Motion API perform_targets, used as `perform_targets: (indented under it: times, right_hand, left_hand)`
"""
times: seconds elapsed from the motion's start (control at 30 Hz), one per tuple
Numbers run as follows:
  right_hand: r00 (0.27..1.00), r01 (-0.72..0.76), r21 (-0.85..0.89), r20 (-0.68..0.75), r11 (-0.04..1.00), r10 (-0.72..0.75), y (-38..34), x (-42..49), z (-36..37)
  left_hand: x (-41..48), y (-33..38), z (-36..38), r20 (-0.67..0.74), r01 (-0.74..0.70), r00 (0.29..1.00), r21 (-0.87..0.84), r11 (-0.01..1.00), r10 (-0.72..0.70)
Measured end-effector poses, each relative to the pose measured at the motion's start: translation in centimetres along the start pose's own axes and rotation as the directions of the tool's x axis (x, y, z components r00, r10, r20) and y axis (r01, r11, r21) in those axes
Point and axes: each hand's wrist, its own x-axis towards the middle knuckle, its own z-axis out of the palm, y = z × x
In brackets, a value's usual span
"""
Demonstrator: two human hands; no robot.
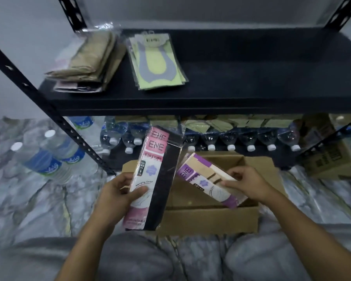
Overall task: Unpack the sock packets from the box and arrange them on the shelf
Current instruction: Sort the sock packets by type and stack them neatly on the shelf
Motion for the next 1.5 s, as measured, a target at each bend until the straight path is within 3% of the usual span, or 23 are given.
perform_targets:
  times: [0.23,0.7,0.87,1.03,1.5]
  right_hand:
    - [0.996,0.044,0.233,-0.080,0.971,-0.026,-5.0,-7.1,-0.8]
    - [0.961,0.266,0.486,-0.204,0.833,-0.188,-15.8,-12.7,-1.4]
    - [0.948,0.297,0.497,-0.259,0.815,-0.188,-19.1,-10.6,-1.5]
    - [0.960,0.270,0.567,-0.220,0.778,-0.173,-23.2,-7.3,-1.7]
    - [0.969,0.163,0.440,-0.241,0.883,-0.058,-31.5,9.3,-3.2]
  left_hand:
    - [-6.1,0.5,-0.4,-0.099,-0.118,0.989,-0.110,0.987,0.107]
    - [-9.7,6.7,-3.5,-0.257,-0.352,0.922,-0.251,0.902,0.288]
    - [-8.4,10.9,-5.2,-0.273,-0.387,0.907,-0.239,0.891,0.321]
    - [-5.2,15.3,-6.8,-0.285,-0.394,0.895,-0.149,0.907,0.342]
    - [9.5,27.8,-11.1,-0.242,-0.213,0.943,0.087,0.973,0.228]
